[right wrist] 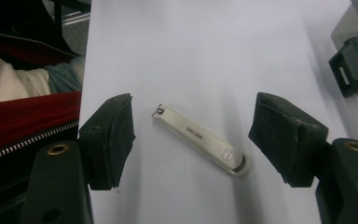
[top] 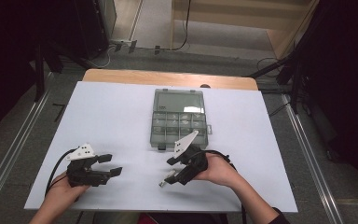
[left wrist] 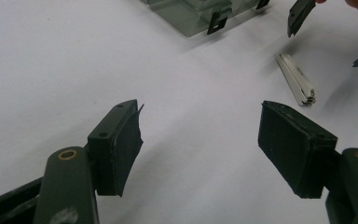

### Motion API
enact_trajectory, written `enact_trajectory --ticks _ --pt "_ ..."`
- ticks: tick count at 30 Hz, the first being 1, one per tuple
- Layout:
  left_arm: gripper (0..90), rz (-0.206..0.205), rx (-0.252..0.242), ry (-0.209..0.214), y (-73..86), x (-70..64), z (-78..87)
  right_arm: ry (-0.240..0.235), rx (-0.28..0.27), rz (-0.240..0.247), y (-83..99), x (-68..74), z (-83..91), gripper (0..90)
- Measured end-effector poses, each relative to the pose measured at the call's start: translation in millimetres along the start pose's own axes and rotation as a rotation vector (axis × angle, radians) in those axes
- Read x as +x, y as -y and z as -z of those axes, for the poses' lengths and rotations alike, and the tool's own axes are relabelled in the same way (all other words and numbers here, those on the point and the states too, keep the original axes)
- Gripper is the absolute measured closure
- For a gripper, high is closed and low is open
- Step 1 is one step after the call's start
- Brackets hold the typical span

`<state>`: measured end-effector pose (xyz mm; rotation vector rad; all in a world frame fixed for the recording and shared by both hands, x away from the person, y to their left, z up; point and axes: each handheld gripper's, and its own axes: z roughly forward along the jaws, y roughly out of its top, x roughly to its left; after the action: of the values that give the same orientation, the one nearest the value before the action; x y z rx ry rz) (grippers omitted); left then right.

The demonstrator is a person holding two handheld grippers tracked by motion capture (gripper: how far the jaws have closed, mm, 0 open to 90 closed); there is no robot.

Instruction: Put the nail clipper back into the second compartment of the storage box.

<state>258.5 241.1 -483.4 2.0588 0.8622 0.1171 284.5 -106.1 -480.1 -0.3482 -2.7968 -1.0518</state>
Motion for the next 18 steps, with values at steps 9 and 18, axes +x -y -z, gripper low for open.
enact_trajectory --ticks 9,18 --pt "29.5 -0.001 0.002 0.005 -0.7 0.6 -1.3 -0.031 0.03 0.056 -4.7 -1.2 -10.0 34.0" --pt "29.5 0.004 0.002 0.006 -1.5 2.0 -2.3 -0.057 0.052 0.113 -3.8 -1.8 -18.0 36.4"
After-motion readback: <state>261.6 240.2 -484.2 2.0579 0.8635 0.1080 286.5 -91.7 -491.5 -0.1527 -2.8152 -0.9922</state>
